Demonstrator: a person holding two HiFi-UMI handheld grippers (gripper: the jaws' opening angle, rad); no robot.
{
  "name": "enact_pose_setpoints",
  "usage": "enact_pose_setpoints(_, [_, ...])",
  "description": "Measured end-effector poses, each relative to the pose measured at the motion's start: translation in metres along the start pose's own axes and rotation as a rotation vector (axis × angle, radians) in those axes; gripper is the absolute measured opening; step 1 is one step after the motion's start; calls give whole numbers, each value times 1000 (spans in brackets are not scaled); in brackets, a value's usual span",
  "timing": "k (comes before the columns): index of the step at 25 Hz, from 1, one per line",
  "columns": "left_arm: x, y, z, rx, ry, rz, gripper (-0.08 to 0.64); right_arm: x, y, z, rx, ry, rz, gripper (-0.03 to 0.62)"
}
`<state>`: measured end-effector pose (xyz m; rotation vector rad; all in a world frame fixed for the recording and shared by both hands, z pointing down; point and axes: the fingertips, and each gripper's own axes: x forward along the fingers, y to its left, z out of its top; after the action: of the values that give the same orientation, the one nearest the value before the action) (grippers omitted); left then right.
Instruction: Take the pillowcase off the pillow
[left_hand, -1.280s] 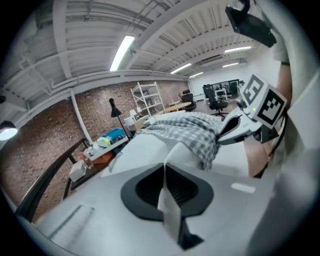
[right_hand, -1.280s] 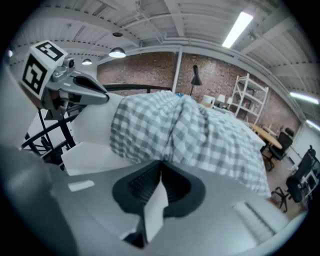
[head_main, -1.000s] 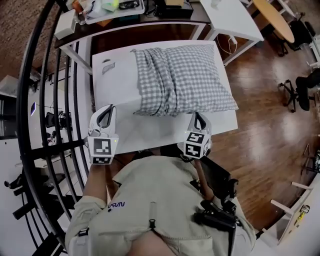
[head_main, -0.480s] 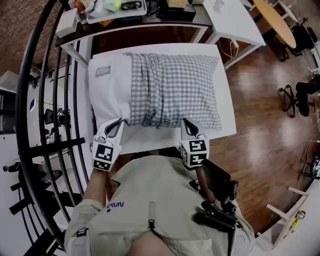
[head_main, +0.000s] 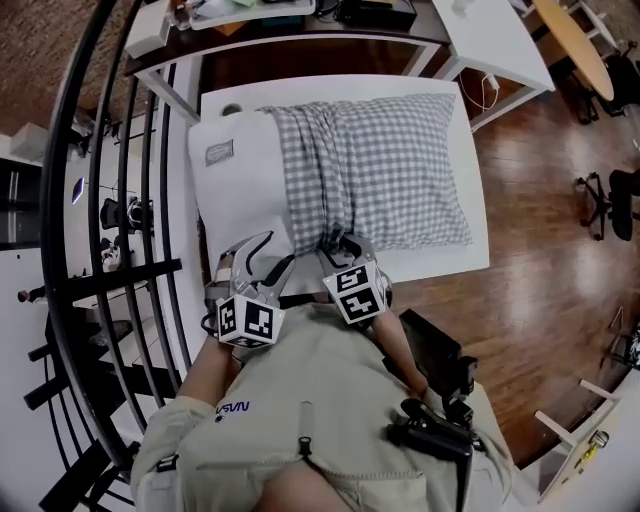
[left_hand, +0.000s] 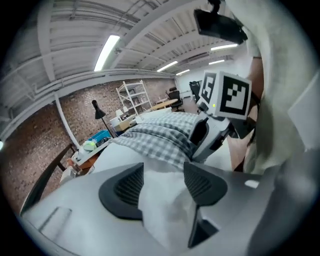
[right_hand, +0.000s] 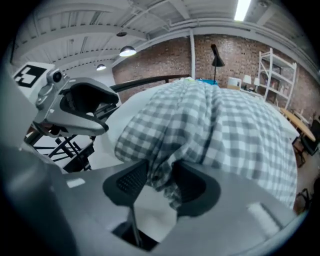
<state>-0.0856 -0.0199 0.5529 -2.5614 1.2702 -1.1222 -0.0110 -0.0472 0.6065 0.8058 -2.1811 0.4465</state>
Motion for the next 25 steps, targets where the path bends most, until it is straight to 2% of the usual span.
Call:
enact_pose_setpoints(3, [21, -12, -22, 39, 109, -20, 253, -2, -4, -7, -51, 23, -57, 133])
enact_pose_setpoints(5, [29, -12, -31, 40, 139, -31, 170, -3, -6, -8, -62, 29, -72, 97])
enact_pose_setpoints(7, [31, -7, -33, 44, 138, -30, 50, -3, -8, -8, -62, 28, -82, 56])
enact_pose_setpoints(8, [30, -4, -31, 40, 130, -27, 15, -5, -9, -7, -62, 25, -88, 36])
enact_pose_setpoints(13, [15, 24, -17, -14, 55, 14, 12, -22, -27, -1, -62, -5, -144, 20])
enact_pose_setpoints(18, [-2, 53, 1, -106, -19, 63, 12, -47, -53, 11, -122, -30, -279, 17])
enact_pose_setpoints(21, [-4, 62, 0, -147, -31, 73, 12, -54, -73, 7, -125, -21, -346, 17])
enact_pose_setpoints(25, [0, 50, -12, -199, -15, 39, 12, -51, -102, -20, -76, 24, -389, 18])
